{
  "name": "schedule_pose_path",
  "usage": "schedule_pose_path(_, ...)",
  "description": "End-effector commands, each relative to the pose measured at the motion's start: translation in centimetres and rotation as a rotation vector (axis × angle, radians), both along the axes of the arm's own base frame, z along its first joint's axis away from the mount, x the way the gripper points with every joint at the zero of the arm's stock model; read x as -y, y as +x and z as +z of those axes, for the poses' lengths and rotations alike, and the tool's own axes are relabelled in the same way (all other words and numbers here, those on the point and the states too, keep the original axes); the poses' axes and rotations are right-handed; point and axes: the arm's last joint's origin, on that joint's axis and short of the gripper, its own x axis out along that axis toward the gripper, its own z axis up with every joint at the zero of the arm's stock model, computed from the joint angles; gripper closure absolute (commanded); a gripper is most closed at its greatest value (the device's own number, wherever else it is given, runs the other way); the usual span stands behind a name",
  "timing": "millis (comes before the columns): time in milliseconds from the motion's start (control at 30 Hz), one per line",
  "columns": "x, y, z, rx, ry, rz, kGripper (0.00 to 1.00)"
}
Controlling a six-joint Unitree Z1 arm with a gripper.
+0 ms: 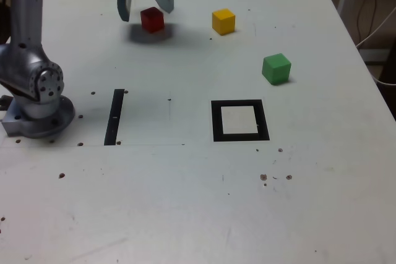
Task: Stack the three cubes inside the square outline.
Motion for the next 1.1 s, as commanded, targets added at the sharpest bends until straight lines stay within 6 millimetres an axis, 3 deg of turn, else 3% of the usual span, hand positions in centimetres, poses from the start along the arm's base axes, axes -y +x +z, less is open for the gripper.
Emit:
schedule_pose_path(0,-0.3,0.2,-0.4,-0.001,-0.004,-0.002,0.02)
schedule_pose_path(1067,-0.1,0.4,-2.0,0.047,-0.024,-0.033,0.21)
